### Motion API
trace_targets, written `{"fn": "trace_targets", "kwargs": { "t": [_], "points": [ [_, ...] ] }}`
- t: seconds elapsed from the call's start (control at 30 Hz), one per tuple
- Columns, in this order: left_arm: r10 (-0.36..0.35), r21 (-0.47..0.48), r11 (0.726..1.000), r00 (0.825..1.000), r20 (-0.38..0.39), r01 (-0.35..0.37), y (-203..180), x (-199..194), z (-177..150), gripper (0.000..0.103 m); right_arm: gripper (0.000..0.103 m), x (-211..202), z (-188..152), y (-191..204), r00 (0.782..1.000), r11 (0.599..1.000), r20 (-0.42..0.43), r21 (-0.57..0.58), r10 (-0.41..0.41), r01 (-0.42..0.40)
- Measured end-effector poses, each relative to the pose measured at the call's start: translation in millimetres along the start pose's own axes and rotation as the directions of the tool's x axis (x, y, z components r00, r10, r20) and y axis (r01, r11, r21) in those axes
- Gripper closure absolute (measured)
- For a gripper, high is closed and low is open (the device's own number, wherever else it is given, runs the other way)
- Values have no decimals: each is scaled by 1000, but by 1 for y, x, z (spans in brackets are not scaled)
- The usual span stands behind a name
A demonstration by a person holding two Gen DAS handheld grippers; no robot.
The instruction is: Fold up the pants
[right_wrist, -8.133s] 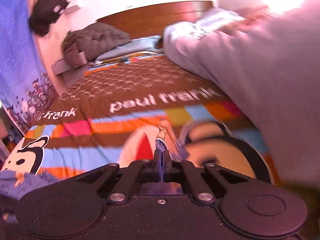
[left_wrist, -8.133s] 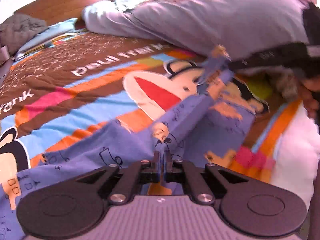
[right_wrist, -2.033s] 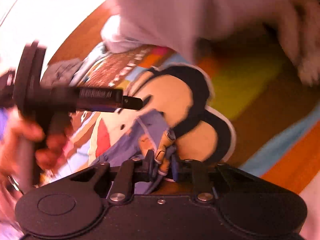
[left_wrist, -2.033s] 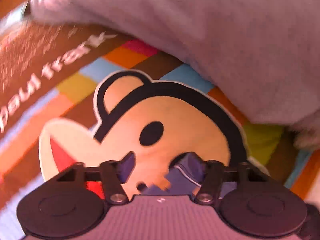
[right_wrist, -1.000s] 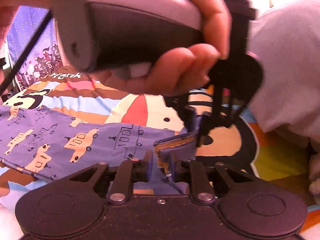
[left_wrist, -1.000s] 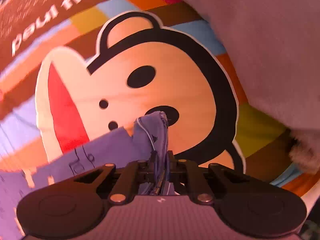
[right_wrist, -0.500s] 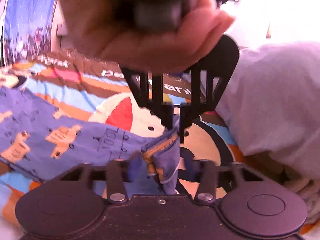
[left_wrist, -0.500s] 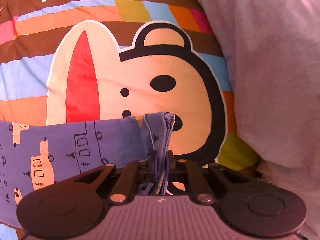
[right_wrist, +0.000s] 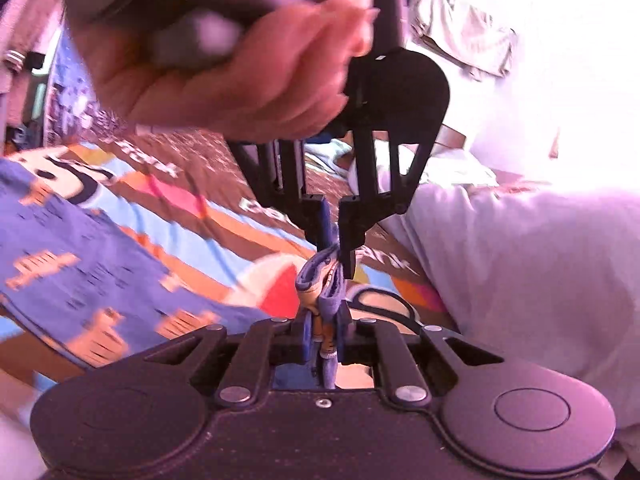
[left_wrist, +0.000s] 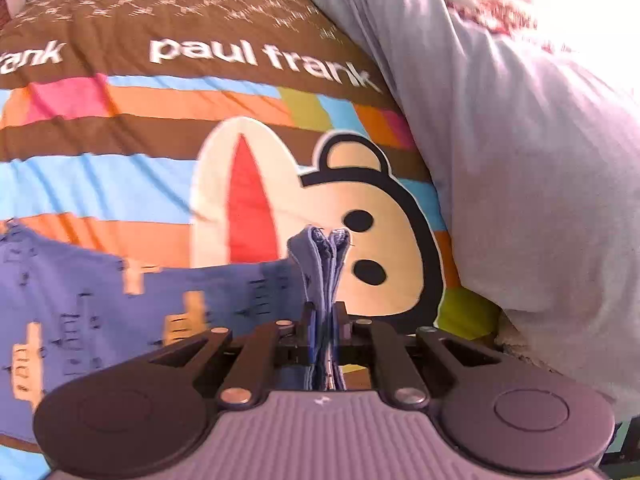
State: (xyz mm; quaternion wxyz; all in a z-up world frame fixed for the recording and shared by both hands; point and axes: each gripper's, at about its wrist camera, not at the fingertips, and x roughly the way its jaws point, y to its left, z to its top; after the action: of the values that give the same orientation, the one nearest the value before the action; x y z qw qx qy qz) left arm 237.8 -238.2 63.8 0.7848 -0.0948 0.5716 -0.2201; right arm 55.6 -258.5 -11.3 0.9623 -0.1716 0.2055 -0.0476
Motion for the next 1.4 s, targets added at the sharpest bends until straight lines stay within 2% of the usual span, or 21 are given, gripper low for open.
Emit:
{"fn": "trace_targets", "kwargs": {
  "t": [0.17,0.27,0.4,0.6,0.83,1.07,1.4],
  "points": [
    [-9,-33,999,999,53,10,58,-29,-7,95,92,-7,22,36,997,996,8,-38,79,-78],
    [14,-25,1000,998,64,-13,91,-37,-16,95,92,-7,31,64,991,989,4,-65,133,-133],
    [33,-38,999,997,70,-31,135,-31,-30,95,92,-4,37,103,978,972,-33,-108,208,-211],
    [-22,-67,997,998,50,25,183,-9,-42,95,92,3,38,145,964,953,-102,-159,244,-258],
    [-68,-65,995,997,35,70,202,9,-55,95,92,15,21,168,953,946,-185,-172,242,-273],
    [-81,-46,996,996,30,83,208,8,-57,93,91,16,12,178,963,946,-186,-224,196,-235],
    [-74,-4,997,997,30,74,204,6,-57,93,87,19,10,181,967,954,-201,-223,155,-200]
  ]
}}
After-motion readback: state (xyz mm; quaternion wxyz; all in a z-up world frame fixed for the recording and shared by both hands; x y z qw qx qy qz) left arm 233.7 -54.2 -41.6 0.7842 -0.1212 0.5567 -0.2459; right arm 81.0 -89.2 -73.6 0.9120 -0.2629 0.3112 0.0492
